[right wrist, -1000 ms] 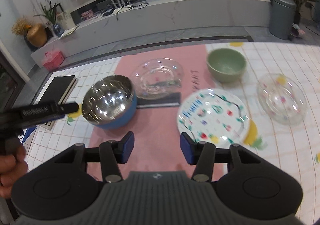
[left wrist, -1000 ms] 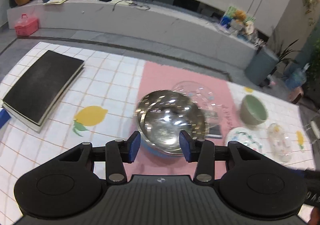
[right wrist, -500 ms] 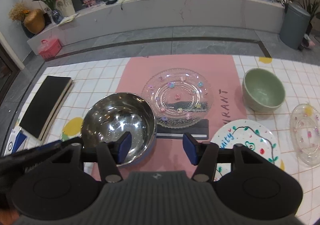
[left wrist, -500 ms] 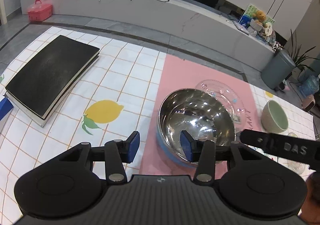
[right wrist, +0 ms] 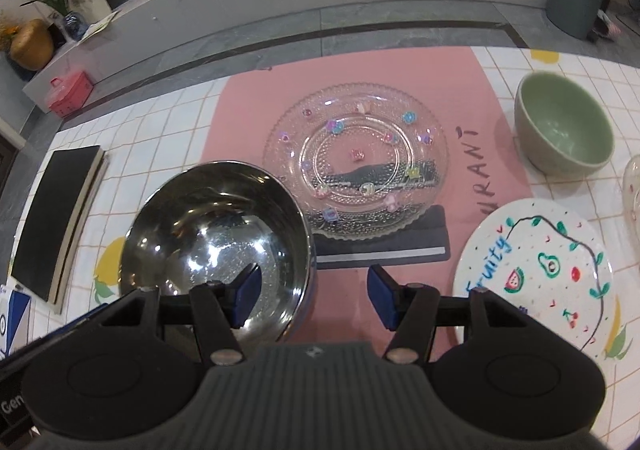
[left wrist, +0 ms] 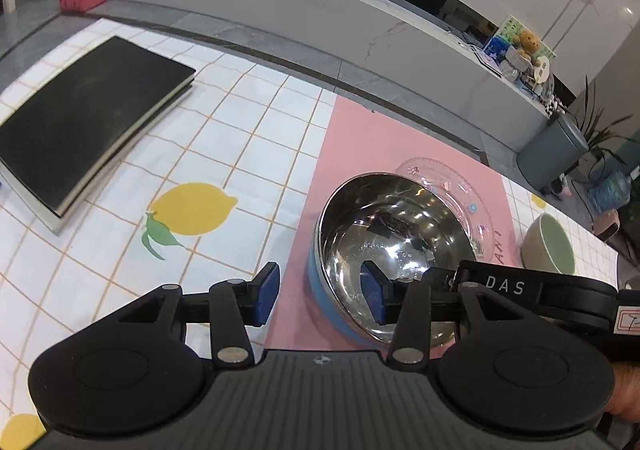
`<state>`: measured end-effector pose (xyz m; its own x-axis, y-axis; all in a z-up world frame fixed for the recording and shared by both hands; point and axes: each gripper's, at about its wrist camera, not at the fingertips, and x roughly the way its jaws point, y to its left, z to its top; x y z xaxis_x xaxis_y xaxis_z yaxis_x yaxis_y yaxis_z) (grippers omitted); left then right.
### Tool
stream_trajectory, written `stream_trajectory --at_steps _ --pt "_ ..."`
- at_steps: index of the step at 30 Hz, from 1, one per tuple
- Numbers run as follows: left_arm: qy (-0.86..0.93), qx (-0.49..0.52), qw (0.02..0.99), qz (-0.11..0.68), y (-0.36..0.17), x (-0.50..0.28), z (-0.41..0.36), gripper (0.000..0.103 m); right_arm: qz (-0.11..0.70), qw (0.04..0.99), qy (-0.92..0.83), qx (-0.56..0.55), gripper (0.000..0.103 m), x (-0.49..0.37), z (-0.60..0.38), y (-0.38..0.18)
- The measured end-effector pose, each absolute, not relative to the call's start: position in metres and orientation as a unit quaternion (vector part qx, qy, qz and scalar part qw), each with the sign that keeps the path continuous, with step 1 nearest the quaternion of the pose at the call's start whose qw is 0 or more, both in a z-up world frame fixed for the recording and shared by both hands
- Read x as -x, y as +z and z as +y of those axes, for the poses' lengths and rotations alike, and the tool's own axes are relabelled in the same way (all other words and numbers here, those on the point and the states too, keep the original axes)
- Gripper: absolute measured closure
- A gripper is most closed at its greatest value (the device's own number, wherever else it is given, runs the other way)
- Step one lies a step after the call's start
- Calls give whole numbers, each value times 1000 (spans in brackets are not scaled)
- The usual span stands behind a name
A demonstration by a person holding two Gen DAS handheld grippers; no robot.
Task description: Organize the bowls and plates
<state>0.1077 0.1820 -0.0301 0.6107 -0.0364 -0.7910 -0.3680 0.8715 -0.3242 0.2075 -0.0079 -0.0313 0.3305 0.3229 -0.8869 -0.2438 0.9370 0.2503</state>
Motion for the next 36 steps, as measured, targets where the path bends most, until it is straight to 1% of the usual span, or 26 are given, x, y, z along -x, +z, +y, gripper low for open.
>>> stream_trajectory --at_steps 3,5,8,13,15,17,21,22,23,25,27,28,29,31,36 --pt "93 240 863 434 -35 -112 180 50 545 820 171 -30 44 -211 -6 -31" --pt "92 234 862 440 -38 -116 175 48 542 822 171 -32 44 -213 -6 -30" --pt "88 218 864 446 -43 -122 169 47 546 818 177 -45 45 -216 -7 -31" --pt "80 218 860 453 -51 -125 164 47 555 811 179 -53 46 -219 -5 -38" --pt "80 220 859 455 -52 -125 165 47 557 808 180 -56 48 -220 -4 -41" --pt "83 231 854 458 -55 -125 168 47 564 803 186 -59 52 -220 -2 -45" --pt "75 253 846 463 -59 -124 171 47 569 798 190 -55 52 -219 3 -50" --pt "75 252 846 464 -60 -125 170 47 570 797 191 -55 54 -218 4 -51" --pt "76 251 846 463 -60 -125 170 47 571 796 191 -55 59 -218 5 -52" --pt "79 246 848 462 -61 -125 169 50 573 794 193 -58 67 -216 5 -54" --pt "78 250 848 461 -62 -125 169 52 571 796 193 -60 68 -215 5 -54" --pt "74 255 846 462 -63 -125 170 62 572 794 196 -60 71 -215 4 -54" --pt "70 261 843 464 -64 -124 169 65 572 793 199 -62 74 -215 4 -54" --pt "75 259 843 466 -64 -124 169 70 575 791 197 -65 75 -214 3 -54" --pt "73 234 846 474 -62 -123 163 70 576 789 200 -73 75 -214 1 -55"
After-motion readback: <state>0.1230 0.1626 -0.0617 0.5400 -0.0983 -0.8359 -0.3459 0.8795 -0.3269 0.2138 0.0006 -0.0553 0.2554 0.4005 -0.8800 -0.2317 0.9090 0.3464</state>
